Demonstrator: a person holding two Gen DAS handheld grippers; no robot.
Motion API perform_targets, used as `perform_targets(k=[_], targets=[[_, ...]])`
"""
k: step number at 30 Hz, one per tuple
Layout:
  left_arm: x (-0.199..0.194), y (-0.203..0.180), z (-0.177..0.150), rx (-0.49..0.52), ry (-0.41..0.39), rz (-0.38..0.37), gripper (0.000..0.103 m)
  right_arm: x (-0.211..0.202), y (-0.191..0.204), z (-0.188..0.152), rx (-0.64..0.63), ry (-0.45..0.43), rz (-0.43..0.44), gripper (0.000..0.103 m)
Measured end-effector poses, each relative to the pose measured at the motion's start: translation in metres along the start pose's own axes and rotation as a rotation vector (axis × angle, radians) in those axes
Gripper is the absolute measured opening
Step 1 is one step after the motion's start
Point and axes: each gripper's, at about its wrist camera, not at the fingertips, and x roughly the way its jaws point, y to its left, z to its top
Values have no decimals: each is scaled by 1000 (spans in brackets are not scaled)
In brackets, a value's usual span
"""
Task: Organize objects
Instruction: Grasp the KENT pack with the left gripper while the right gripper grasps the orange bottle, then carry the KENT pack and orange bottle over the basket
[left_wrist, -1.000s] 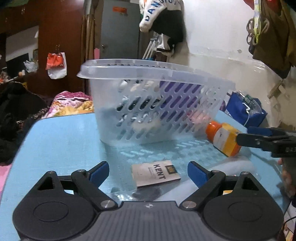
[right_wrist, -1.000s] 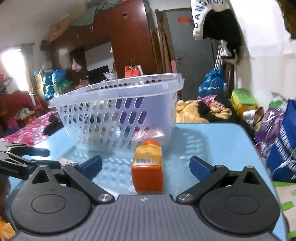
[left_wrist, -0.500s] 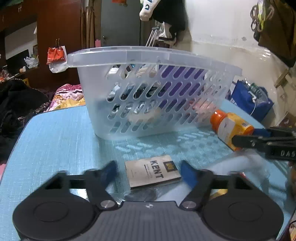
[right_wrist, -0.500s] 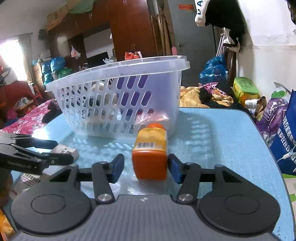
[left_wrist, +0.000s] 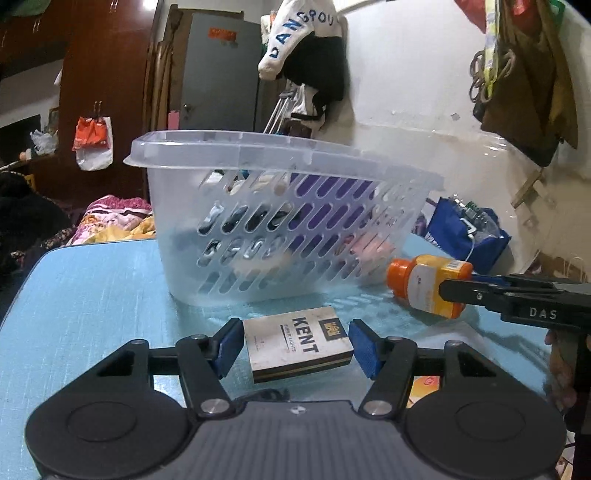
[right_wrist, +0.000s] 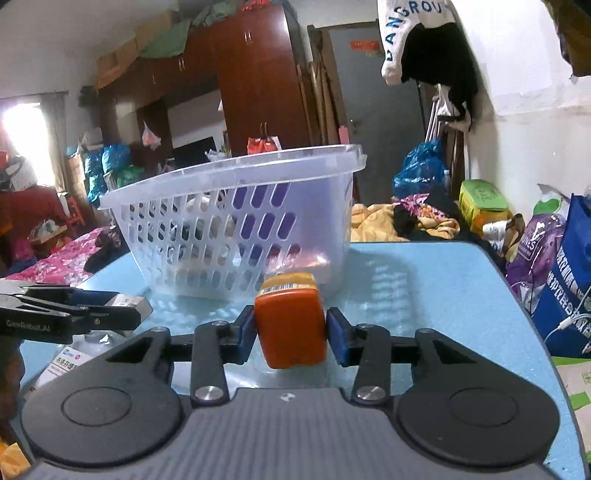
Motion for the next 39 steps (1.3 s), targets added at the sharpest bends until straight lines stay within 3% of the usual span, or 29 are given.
perform_targets(k=[7,18,28,34,39], targets=[[-11,-1,-2,12,-66,-11,66,-11,-3,2,20,-59,20,44],[-23,-1,-1,7,-137,-18,66,-21,5,9,6,-79,40,43],[-41,-3,6,-1,-183,-26,66,-45,21,33,-22,-116,81,43],[-68,-14,43,22,-244,-45,66,-68,33,70,-50,-187,107,43],[-75,-16,105,40,-286,-10,66,-61,47,123,-68,-212,78,43]])
